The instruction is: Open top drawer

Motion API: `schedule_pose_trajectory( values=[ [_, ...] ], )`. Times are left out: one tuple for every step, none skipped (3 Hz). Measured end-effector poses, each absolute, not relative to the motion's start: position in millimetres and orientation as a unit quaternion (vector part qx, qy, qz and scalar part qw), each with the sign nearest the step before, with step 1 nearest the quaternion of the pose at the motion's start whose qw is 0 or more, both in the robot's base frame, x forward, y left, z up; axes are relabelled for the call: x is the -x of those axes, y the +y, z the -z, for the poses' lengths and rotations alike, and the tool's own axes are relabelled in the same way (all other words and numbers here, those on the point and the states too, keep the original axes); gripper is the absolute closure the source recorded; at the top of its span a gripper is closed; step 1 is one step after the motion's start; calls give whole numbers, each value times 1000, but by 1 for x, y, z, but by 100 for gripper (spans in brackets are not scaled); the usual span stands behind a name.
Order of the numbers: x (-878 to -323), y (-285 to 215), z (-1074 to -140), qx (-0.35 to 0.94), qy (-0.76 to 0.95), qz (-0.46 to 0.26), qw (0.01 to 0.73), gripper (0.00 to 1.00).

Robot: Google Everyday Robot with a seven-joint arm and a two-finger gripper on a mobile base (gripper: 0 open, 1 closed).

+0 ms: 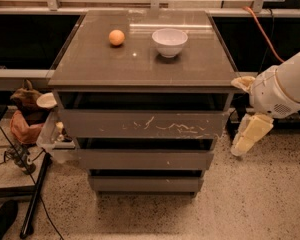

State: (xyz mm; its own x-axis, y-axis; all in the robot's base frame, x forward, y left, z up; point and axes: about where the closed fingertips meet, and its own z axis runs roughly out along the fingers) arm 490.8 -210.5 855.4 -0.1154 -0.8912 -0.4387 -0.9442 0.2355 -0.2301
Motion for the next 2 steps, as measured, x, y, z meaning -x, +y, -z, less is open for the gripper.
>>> schedule_pose_trajectory(
  values=[
    [-491,-211,-855,616,745,-53,251,0],
    [-498,-207,-843,611,743,-65,264,0]
  ],
)
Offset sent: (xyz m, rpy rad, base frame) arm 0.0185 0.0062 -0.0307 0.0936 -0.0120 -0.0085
